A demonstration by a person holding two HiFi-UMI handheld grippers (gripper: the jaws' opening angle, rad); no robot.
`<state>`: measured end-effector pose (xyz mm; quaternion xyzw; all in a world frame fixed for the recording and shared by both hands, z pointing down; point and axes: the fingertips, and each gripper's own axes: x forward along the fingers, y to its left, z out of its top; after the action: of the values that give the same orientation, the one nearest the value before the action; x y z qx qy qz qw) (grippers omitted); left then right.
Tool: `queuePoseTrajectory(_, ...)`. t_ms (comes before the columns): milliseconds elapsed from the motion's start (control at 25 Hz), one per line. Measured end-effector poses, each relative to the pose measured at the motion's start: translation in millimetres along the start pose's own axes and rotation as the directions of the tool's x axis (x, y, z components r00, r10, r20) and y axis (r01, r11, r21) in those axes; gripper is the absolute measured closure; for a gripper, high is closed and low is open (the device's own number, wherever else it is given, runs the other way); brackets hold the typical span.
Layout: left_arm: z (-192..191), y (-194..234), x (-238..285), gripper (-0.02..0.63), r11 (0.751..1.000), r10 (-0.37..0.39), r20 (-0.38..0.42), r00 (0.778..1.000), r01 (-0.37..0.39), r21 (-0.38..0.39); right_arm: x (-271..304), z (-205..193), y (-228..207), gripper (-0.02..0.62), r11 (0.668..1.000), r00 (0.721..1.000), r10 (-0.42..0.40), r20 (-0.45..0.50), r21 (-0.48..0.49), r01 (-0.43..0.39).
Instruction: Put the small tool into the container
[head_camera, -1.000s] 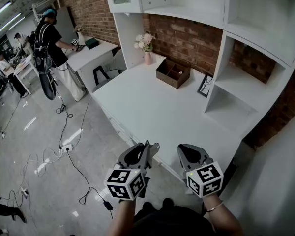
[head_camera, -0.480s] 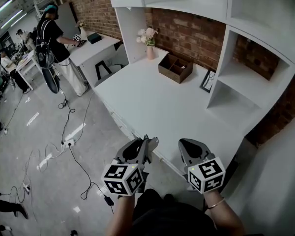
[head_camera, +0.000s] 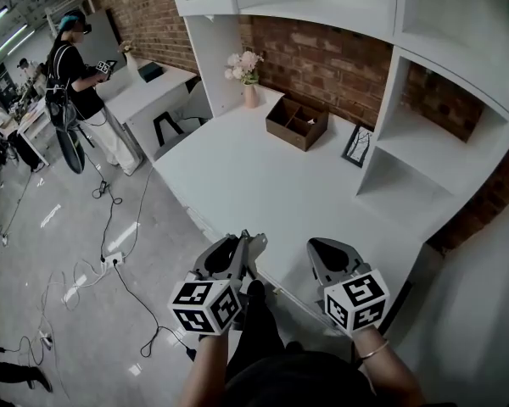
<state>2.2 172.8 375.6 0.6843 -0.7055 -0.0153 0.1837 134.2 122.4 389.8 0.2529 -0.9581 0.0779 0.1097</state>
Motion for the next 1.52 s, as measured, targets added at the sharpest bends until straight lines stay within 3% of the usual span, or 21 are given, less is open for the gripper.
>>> queuePoseTrajectory(360, 23.2, 51.6, 100.6, 0.529, 0.996, -0.089, -0.06, 0.994, 0.089, 0.001, 94.7, 12.2, -34.8, 0.591, 0.997, 0.999, -0.048, -0.017, 0.064, 0.049)
queuePoseTrajectory(840, 56.5, 114.8, 241.9, 0.529, 0.972, -0.232, -0.165, 0.958, 0.232, -0.022, 218.7, 26.9, -96.8, 0.591, 0.971, 0.979, -0.181, -0.096, 0.139, 0.193)
queuePoseTrajectory(1520, 94.7, 147.3, 374.2, 0.529, 0.939, -0.339, -0.197, 0.92, 0.343, -0.016, 315.2, 42.0, -166.7, 0.591, 0.949, 0.956, -0.249, -0.157, 0.157, 0.273)
